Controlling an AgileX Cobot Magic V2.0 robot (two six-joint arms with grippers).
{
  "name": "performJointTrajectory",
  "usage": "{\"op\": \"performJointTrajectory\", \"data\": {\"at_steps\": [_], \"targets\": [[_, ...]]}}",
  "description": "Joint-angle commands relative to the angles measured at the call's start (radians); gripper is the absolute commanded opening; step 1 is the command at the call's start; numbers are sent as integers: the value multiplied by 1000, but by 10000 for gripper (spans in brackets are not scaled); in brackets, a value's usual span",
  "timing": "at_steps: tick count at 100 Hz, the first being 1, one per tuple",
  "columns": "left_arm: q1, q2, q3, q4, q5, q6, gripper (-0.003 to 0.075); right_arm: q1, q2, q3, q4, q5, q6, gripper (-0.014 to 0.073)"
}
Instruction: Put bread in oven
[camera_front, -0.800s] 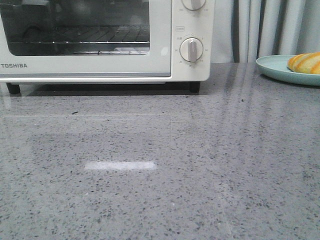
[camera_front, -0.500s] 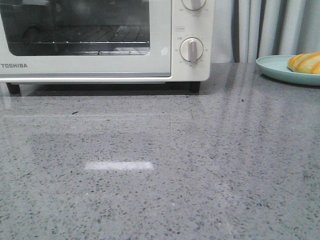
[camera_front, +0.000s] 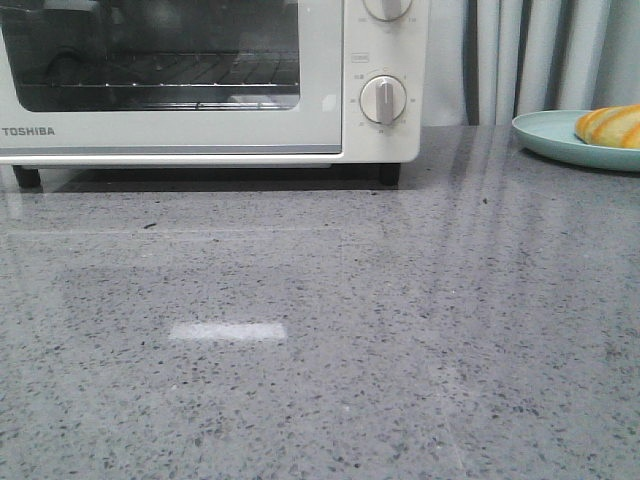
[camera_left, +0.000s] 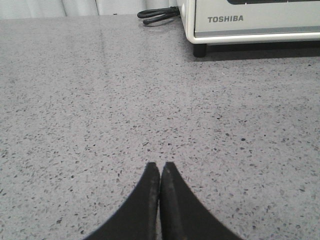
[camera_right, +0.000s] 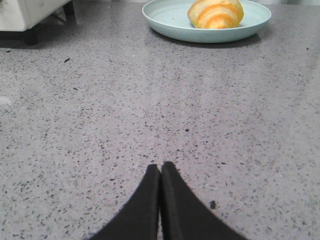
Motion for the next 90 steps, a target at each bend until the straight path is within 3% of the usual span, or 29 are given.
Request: {"op": "performJointTrajectory", "data": {"at_steps": [1, 25, 51, 68, 78, 90], "targets": [[-6, -29, 23, -16, -55, -10, -21, -2, -21, 13, -7, -32, -4, -48], [-6, -29, 23, -16, -55, -10, -21, -2, -21, 13, -45, -82, -4, -48], [-6, -29, 23, 38, -76, -10, -21, -2, -21, 13, -38, -447, 15, -48], [-6, -29, 23, -26, -189, -10, -21, -2, -21, 13, -38, -645, 15, -49], [-6, -29, 23, -160, -299, -10, -21, -2, -21, 13, -25, -629, 15, -49], [-6, -29, 23, -219, -373, -10, -21, -2, -21, 12, 90, -522, 23, -49]]}}
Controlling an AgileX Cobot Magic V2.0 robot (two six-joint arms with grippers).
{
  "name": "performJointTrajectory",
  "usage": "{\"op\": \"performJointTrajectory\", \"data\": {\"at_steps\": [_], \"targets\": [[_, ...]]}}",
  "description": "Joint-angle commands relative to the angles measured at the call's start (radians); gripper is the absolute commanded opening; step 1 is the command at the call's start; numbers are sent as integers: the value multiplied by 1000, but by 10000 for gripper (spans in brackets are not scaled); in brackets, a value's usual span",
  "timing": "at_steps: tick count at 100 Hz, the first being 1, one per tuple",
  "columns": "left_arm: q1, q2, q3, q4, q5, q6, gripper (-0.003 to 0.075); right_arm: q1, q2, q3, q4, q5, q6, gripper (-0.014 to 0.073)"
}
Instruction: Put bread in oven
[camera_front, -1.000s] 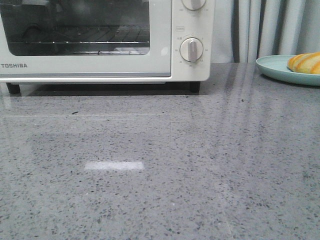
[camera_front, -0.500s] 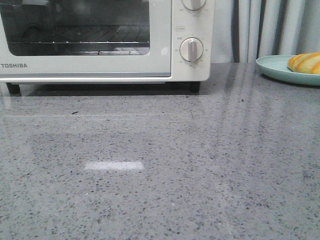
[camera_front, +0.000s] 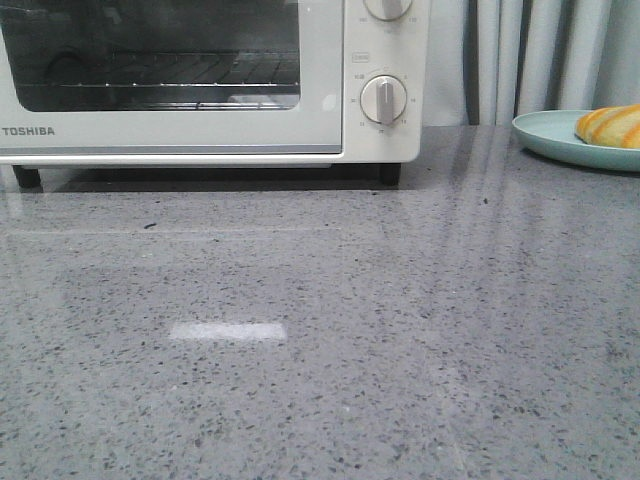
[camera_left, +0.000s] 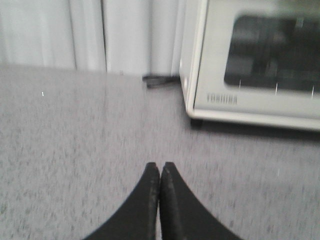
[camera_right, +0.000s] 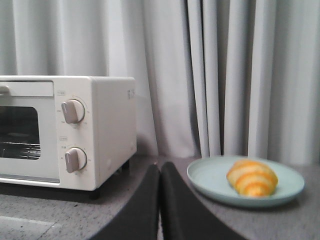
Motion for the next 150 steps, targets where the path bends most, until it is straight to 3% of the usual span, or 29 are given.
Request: {"op": "performJointTrajectory", "data": {"at_steps": [1, 30, 40, 58, 65, 80, 93, 119, 150], "targets": [[-6, -29, 24, -64, -141, -10, -21, -2, -21, 12, 89, 4, 6, -49], [-6, -29, 24, -339, -301, -12, -21, -2, -21, 12, 131, 35, 6, -49], [-6, -29, 24, -373, -336, -12, -21, -2, -21, 12, 136, 34, 6, -49], [-8, -29, -1, -381, -344, -71, -21, -2, -21, -52, 261, 55, 14, -48], [-12, -23, -50, -317, -278, -71, -22, -2, -21, -109, 261, 125, 14, -48], [-38, 72, -256, -110, 23, -62, -22, -2, -15, -245, 251, 336, 10, -48], [-77, 247, -447, -31, 104, -54, -21, -2, 12, -315, 251, 386, -24, -49], [-246, 598, -726, -35, 121, 32, -21, -2, 108, -367, 251, 381, -24, -49], [-531, 906, -870, -27, -92, 85, -21, -2, 126, -374, 251, 372, -24, -49]]}}
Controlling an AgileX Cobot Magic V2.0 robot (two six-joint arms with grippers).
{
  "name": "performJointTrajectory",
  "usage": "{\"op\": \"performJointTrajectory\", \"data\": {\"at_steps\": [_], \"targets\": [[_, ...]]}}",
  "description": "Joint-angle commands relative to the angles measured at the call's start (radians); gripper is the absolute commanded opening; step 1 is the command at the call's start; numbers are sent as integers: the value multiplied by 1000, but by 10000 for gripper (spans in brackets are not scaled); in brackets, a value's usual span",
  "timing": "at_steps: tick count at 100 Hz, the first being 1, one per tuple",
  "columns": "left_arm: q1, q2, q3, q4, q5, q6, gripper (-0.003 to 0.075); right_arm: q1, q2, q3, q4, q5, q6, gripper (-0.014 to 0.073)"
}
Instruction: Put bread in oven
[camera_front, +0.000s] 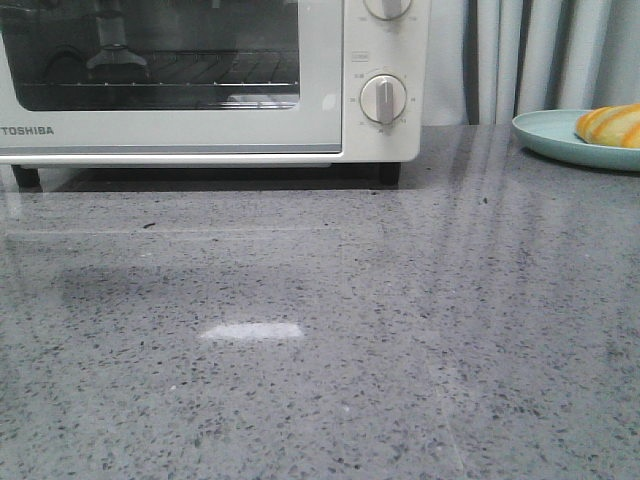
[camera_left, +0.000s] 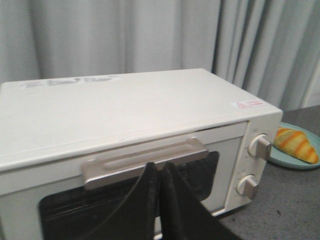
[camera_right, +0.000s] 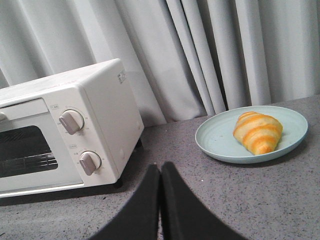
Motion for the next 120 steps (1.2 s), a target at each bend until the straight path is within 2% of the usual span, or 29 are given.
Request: {"op": "performJointTrajectory", "data": {"at_steps": [1, 36, 82, 106, 120], "targets": [[-58, 77, -57, -2, -149, 14, -21, -2, 23, -35, -6, -77, -9, -49], [-69, 280, -64, -11, -382, 4, -21, -2, 23, -35, -6, -51, -9, -49], [-58, 375, -64, -13, -388, 4, -21, -2, 23, -35, -2, 11, -9, -49], [21, 375, -64, -19, -436, 4, -21, -2, 23, -35, 0, 11, -9, -48], [54, 376, -64, -59, -361, 4, -21, -2, 23, -35, 0, 11, -9, -48]]}}
